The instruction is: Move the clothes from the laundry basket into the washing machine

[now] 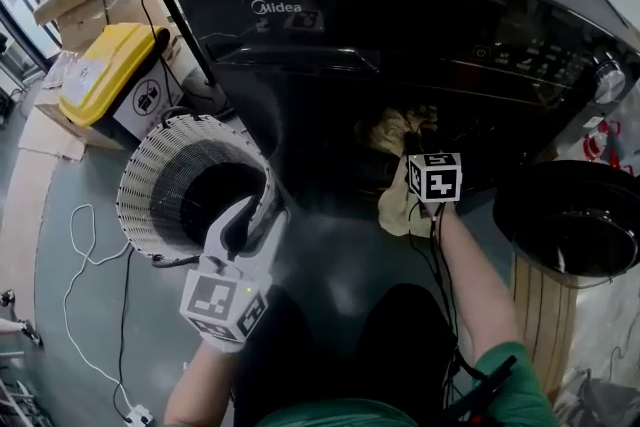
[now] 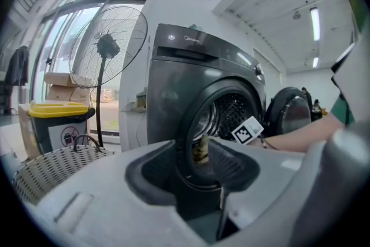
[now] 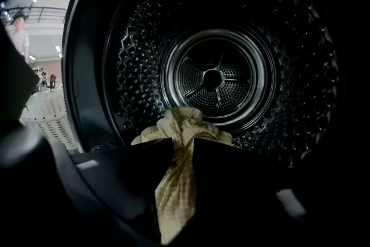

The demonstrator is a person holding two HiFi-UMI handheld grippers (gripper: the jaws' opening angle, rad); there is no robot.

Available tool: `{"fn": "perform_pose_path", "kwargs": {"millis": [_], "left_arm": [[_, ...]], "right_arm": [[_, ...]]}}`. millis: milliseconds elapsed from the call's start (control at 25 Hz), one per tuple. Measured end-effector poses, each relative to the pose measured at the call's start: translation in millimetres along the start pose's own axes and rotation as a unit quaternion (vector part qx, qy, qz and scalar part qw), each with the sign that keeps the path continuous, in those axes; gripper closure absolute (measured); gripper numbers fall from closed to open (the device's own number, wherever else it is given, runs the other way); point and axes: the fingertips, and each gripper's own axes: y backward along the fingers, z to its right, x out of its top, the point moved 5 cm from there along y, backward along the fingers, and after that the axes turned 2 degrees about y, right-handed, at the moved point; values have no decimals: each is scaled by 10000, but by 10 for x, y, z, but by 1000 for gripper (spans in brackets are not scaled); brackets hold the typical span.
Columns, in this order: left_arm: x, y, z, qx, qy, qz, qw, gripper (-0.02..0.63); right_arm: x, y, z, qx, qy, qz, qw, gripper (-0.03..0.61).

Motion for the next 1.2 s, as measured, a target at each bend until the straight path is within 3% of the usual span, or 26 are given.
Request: {"fn": "perform_pose_path", "kwargs": {"millis": [120, 160, 280, 440, 600, 840, 1080, 1120, 1200], "left_arm": [[-15, 56, -30, 71, -15, -19, 10000, 439], [-21, 69, -36, 85, -12, -25, 10000, 439], [-25, 64, -53, 94, -7, -26, 10000, 439], [-15, -18, -1, -9, -30, 0, 10000, 439], [-25, -139, 96, -167, -19, 0, 9999, 439], [-12, -257, 204, -328, -2, -9, 9995, 439], [-23, -217, 179, -258, 53, -21, 9997, 439], [-22, -201, 164, -233, 49, -17, 9997, 439], [-20, -170, 137, -189, 39, -14, 9998, 439]], "right_arm": [[-79, -179, 75, -185, 242, -286, 9991, 443], [-135, -197, 80, -135, 218, -414, 9988, 398], [-239, -109, 114, -56, -82, -536, 9985, 288], [-282, 159, 166, -81, -430, -321, 9985, 255], [-425, 402, 63, 31, -367, -299, 9989, 255], [-903, 435, -174, 52, 50, -824, 9966, 255], [-1079, 298, -189, -309, 371, -1072, 9931, 258], [-1076, 303, -197, -306, 398, -1094, 9927, 271], [-1057, 315, -226, -203, 414, -1134, 9925, 414]]}}
